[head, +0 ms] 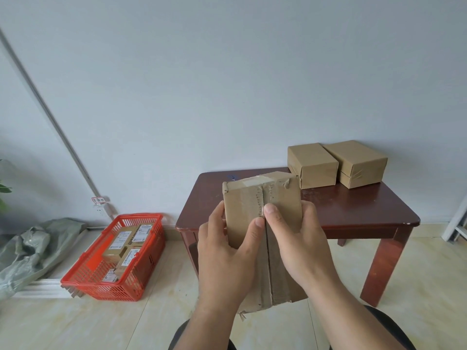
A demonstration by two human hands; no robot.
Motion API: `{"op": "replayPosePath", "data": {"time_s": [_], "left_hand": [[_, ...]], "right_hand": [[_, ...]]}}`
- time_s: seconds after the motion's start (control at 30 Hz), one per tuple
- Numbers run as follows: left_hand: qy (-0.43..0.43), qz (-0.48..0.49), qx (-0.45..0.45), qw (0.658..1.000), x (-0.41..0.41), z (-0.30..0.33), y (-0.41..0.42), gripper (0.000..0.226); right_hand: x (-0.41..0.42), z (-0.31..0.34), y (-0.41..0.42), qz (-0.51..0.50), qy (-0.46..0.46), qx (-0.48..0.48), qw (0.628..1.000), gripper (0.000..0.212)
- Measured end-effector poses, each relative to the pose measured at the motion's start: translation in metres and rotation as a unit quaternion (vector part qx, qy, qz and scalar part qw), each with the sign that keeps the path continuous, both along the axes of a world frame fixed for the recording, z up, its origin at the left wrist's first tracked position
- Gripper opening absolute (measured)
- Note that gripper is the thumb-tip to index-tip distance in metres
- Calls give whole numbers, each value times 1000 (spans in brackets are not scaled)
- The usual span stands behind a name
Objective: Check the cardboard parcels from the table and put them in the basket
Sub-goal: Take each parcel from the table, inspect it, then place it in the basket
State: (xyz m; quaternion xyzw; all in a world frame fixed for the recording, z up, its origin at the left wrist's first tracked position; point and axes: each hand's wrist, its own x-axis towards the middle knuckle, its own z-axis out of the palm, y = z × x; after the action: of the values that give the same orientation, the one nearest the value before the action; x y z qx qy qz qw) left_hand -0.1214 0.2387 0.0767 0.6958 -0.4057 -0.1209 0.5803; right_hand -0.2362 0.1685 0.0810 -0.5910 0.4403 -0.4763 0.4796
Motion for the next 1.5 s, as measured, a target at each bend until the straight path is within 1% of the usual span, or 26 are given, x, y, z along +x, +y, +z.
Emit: {"op": "replayPosePath", "data": {"time_s": [0.1, 0.17, 0.33, 0.37, 0.43, 0.5, 0.63, 0.7, 0.87, 0.97, 1.03, 1.13, 1.27, 1.4, 1.5], "left_hand": [[64, -20, -18, 998, 0, 4, -2, 51], [87, -19, -33, 995, 1, 8, -3, 52], [54, -10, -40, 998, -1, 6, -4, 53], [42, -10, -36, 998, -3, 4, -3, 57], [23, -9, -28, 999, -7, -1, -1, 60], [29, -10, -27, 999, -7, -5, 0, 60], [95, -23, -32, 995, -5, 4, 0, 57], [113, -26, -34, 993, -3, 8, 0, 56], [80, -13, -16, 997, -8, 4, -1, 60], [76, -5, 0, 997, -12, -4, 1, 61], [100, -12, 2, 995, -13, -6, 2, 57], [135, -24, -3, 991, -13, -5, 2, 45], [136, -37, -13, 990, -9, 2, -1, 47], [135, -37, -28, 990, -7, 4, -1, 41], [116, -33, -26, 992, -8, -1, 3, 43]], "right_hand": [[0, -3, 8, 6, -4, 3, 1000, 38], [1, -4, 12, 3, 0, -1, 1000, 40], [1, -6, 11, -1, -11, 9, 1000, 38], [1, -4, 10, -2, -19, 8, 1000, 42], [1, 0, 6, -7, -19, 1, 1000, 56], [0, 3, 5, -6, -10, -12, 1000, 63], [-4, 3, 11, 18, -18, -27, 999, 54], [-5, 1, 15, 28, -24, -19, 999, 54], [-1, 0, 15, 25, -49, 27, 998, 54], [0, 1, 10, 16, -83, 64, 994, 39], [0, 0, 8, 20, -87, 73, 993, 36], [0, -6, 10, 35, -81, 71, 994, 38], [0, -11, 15, 43, -92, 78, 992, 44], [0, -11, 13, 41, -87, 78, 992, 49], [0, -8, 6, 24, -85, 73, 993, 42]]}}
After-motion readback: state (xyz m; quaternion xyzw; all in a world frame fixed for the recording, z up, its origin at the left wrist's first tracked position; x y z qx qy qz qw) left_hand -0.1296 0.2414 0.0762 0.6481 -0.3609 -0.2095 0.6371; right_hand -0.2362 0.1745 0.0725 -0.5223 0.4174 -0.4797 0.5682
